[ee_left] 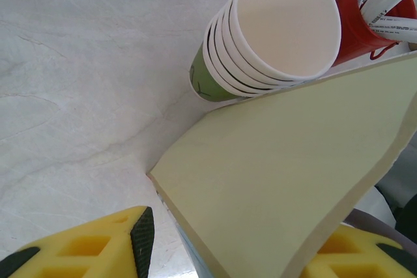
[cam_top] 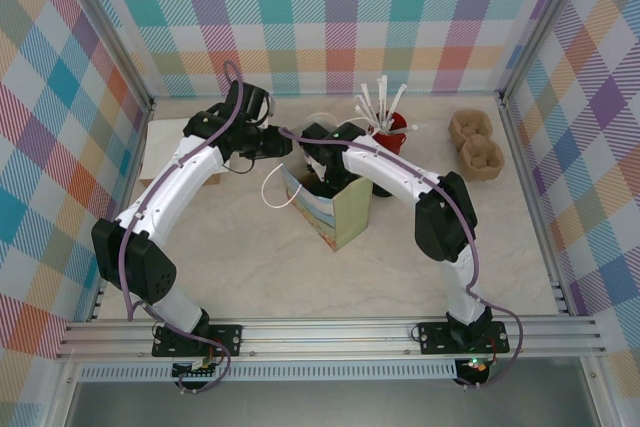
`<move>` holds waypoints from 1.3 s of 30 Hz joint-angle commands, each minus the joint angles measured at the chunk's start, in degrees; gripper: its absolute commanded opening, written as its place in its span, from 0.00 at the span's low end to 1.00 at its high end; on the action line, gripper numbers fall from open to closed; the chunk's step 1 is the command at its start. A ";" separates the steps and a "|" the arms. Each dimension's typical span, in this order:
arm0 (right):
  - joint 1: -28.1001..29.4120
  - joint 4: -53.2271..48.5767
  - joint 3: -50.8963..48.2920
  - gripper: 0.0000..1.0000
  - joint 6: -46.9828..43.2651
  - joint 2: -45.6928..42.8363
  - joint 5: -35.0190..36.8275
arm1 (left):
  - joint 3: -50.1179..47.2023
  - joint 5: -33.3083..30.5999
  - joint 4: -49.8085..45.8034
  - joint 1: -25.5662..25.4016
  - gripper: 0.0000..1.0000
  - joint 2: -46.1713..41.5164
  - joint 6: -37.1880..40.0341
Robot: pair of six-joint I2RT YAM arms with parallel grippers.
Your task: Pack the takeout coffee
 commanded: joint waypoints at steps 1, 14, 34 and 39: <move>-0.28 -1.65 -1.34 0.84 -1.20 1.76 0.25 | -0.07 0.91 -0.07 -0.36 0.48 -0.83 -0.65; -0.61 2.67 -3.40 0.84 -1.89 1.43 0.16 | -0.23 0.74 -0.07 -0.40 0.48 -0.70 -0.85; -1.05 2.96 -1.85 0.97 -1.19 -2.14 -1.49 | -0.30 1.26 -0.13 -0.36 0.50 -0.97 -1.32; -1.05 1.28 0.02 1.00 -1.19 -3.34 -1.96 | -0.22 1.27 -0.26 -0.42 0.50 -1.08 -1.33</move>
